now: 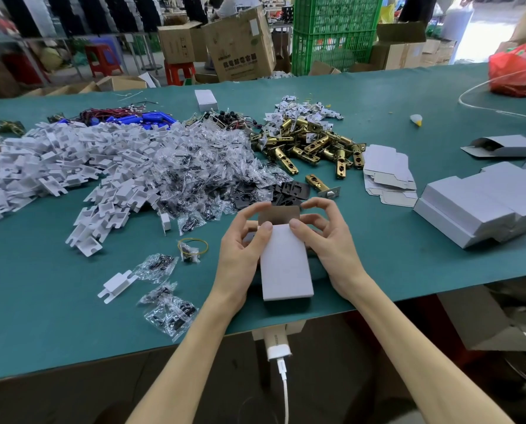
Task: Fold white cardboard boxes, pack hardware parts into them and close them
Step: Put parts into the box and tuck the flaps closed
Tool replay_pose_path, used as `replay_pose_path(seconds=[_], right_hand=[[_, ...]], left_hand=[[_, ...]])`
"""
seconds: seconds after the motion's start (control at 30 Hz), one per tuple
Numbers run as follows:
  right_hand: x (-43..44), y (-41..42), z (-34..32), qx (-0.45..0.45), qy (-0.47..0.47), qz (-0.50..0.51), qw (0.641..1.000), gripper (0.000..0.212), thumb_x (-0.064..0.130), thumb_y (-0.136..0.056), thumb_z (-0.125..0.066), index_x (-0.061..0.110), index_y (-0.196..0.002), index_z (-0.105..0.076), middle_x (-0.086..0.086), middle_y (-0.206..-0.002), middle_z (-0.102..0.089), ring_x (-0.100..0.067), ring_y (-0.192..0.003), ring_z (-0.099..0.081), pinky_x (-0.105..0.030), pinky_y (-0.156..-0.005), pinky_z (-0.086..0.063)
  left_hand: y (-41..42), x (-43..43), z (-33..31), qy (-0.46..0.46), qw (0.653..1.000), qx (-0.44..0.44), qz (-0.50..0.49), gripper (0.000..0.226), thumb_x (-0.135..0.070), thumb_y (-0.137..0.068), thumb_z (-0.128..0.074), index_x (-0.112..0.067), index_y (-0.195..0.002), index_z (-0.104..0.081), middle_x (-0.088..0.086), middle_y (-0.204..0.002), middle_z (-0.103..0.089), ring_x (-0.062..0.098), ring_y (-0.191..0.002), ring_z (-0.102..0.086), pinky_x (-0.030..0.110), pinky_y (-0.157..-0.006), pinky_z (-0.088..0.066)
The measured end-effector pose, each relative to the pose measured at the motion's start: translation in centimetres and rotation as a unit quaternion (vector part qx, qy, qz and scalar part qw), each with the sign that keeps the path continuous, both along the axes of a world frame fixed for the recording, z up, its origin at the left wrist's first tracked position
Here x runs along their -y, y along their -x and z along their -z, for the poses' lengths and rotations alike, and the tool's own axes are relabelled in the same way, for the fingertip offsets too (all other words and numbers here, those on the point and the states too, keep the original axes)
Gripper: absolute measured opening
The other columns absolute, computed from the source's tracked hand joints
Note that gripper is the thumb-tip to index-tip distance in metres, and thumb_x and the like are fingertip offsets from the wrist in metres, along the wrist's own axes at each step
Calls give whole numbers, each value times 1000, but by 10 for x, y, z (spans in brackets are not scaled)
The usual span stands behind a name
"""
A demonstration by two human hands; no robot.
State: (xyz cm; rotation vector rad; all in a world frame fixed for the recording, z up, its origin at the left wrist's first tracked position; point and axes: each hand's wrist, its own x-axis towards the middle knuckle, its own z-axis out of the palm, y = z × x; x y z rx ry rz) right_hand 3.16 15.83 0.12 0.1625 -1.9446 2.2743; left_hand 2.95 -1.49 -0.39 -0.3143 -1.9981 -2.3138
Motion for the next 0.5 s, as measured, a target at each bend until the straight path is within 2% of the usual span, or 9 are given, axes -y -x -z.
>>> replay_pose_path(seconds=[0.1, 0.13, 0.17, 0.23, 0.27, 0.33, 0.37, 0.5], right_hand=[[0, 1, 0, 8, -25, 4, 1000, 35, 21, -90, -77, 18, -121, -60, 0, -98, -72, -16, -90, -70, -30, -75, -56], [1, 1, 1, 4, -46, 5, 999, 29, 19, -89, -78, 15, -114, -64, 0, -99, -71, -13, -92, -69, -30, -78, -54], [2, 1, 1, 2, -61, 0, 998, 22, 18, -89, -78, 13, -107, -67, 0, -99, -72, -12, -91, -68, -29, -78, -53], [3, 1, 1, 3, -72, -16, 997, 14, 15, -89, -78, 10, -97, -68, -2, -94, -72, -12, -85, -66, -26, -72, -52], [3, 1, 1, 4, -75, -20, 997, 13, 14, -89, -78, 10, -95, -68, -3, -92, -73, -12, -83, -65, -25, -70, -52], [4, 0, 0, 1, -86, -18, 996, 12, 14, -88, -79, 10, -93, -69, -4, -91, -73, -13, -82, -65, -26, -69, -52], [4, 0, 0, -1, -92, -15, 996, 12, 15, -88, -79, 10, -94, -69, -5, -93, -74, -14, -83, -66, -27, -69, -52], [3, -1, -1, 16, -86, -14, 996, 19, 18, -87, -80, 10, -100, -70, -8, -101, -74, -17, -86, -70, -33, -69, -58]], left_hand=[[0, -1, 1, -14, 1000, 18, -13, 28, -29, -100, -69, -33, -126, -62, 17, -94, -66, 23, -83, -66, 40, -70, -54], [0, -2, -1, -14, 999, 25, -22, 21, -32, -99, -69, -25, -119, -65, 19, -92, -66, 24, -81, -63, 42, -70, -52], [0, -2, -1, -8, 999, 31, -32, 23, -36, -99, -68, -15, -108, -67, 18, -88, -64, 24, -77, -59, 43, -68, -48], [0, -4, -2, 13, 999, 40, -32, 46, -43, -96, -67, 2, -89, -60, 15, -79, -56, 22, -70, -50, 40, -64, -40], [0, -5, -3, 17, 998, 45, -31, 48, -42, -97, -67, 2, -82, -56, 13, -75, -53, 21, -67, -47, 38, -62, -38], [0, -4, -3, 26, 998, 46, -34, 37, -33, -100, -67, -9, -75, -53, 3, -69, -51, 15, -63, -44, 31, -57, -37], [1, -4, -2, 36, 998, 44, -36, 32, -28, -101, -67, -12, -76, -54, 1, -69, -53, 14, -64, -46, 29, -58, -38], [1, -3, 0, 60, 997, 41, -41, 12, -15, -99, -69, -8, -93, -62, 10, -87, -65, 17, -73, -60, 32, -62, -49]])
